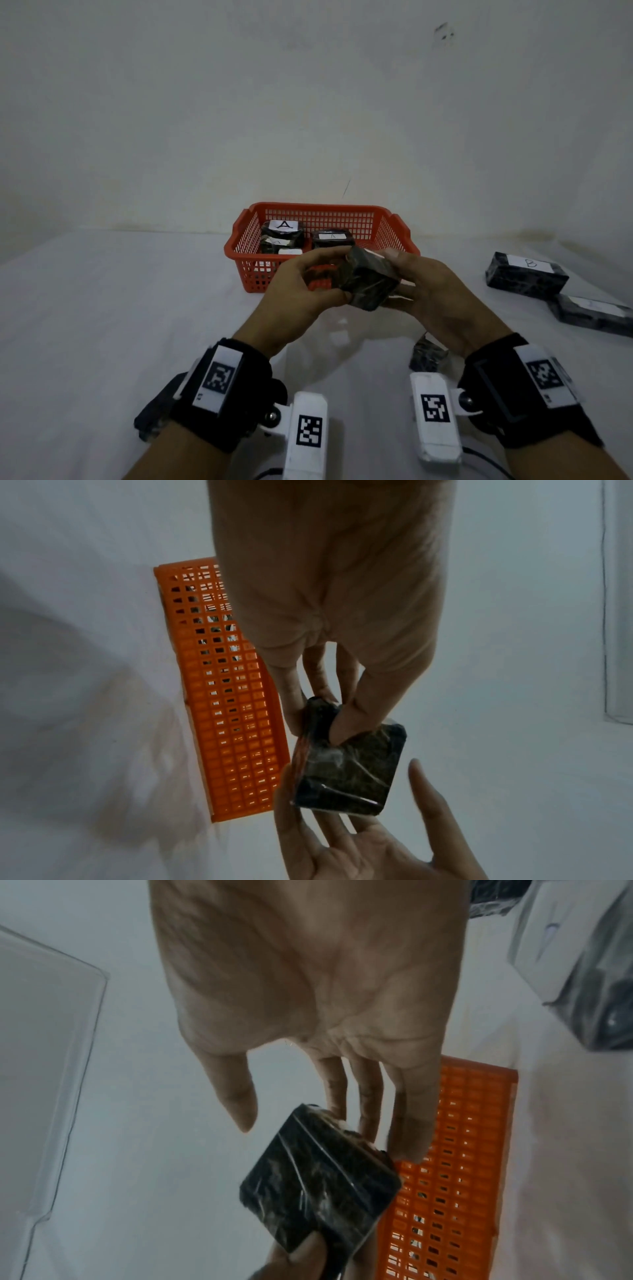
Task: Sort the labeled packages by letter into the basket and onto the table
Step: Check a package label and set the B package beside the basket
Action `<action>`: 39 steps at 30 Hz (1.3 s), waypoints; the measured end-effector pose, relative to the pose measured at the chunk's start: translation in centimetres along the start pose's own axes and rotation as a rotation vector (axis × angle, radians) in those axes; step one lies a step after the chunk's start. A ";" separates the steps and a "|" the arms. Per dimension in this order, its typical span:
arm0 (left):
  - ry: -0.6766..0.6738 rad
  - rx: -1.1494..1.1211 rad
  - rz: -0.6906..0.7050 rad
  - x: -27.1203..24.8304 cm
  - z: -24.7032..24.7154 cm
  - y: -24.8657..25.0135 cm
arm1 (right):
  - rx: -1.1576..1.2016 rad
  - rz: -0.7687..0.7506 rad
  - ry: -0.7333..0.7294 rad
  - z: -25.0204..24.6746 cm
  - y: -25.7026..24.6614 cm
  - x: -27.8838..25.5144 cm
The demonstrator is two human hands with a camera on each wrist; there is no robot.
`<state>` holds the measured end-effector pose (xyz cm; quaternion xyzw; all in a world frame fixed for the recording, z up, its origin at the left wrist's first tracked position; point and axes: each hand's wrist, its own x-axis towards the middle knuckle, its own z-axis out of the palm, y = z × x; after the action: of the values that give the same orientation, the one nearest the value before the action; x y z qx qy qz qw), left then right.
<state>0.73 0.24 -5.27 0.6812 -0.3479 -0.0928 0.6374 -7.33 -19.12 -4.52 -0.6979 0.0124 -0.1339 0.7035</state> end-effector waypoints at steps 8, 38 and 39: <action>-0.025 -0.113 0.011 0.1 -0.2 0.0 | 0.070 0.025 -0.042 0.5 0.4 0.3; 0.063 -0.039 0.025 -0.1 0.0 -0.1 | 0.093 0.024 -0.120 0.8 0.1 -0.1; 0.042 -0.044 0.030 -0.1 0.1 0.0 | 0.119 0.058 -0.096 0.8 0.0 -0.1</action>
<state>0.62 0.25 -5.34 0.6636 -0.3429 -0.0764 0.6605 -7.27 -18.28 -4.55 -0.6599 -0.0092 -0.0804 0.7470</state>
